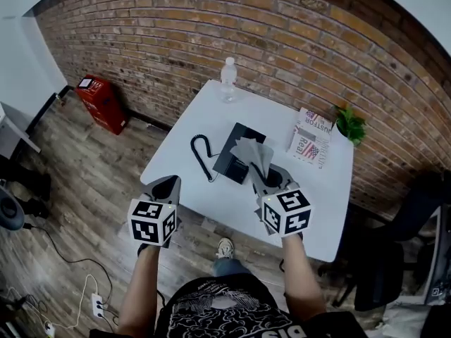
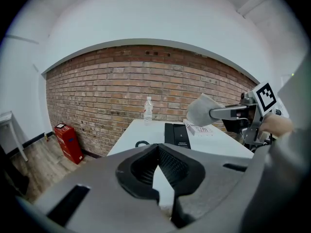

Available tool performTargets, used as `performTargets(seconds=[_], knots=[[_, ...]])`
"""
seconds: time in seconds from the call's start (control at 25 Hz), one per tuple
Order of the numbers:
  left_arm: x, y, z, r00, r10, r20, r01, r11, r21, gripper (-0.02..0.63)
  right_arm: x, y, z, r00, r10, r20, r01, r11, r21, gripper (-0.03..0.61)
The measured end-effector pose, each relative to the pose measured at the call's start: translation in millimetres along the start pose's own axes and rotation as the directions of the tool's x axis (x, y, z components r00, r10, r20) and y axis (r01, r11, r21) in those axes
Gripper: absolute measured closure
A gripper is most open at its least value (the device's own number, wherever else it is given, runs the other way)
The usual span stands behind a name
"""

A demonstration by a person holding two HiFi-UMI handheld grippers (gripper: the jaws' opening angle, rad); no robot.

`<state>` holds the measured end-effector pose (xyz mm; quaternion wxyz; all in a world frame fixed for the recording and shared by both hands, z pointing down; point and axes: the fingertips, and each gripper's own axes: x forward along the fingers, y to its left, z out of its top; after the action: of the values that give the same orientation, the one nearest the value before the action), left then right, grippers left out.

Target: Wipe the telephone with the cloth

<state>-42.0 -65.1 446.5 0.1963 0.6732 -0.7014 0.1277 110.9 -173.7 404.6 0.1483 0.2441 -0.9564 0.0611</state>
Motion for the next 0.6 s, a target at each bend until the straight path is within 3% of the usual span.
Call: performTargets(seconds=[0.6], knots=[[111,11,28,0.996,0.008,-0.086,-0.008,1.0,0.007,0.607,90,-90,1,0.998,0.022,-0.053,-0.018,0.998,0.067,0.566]])
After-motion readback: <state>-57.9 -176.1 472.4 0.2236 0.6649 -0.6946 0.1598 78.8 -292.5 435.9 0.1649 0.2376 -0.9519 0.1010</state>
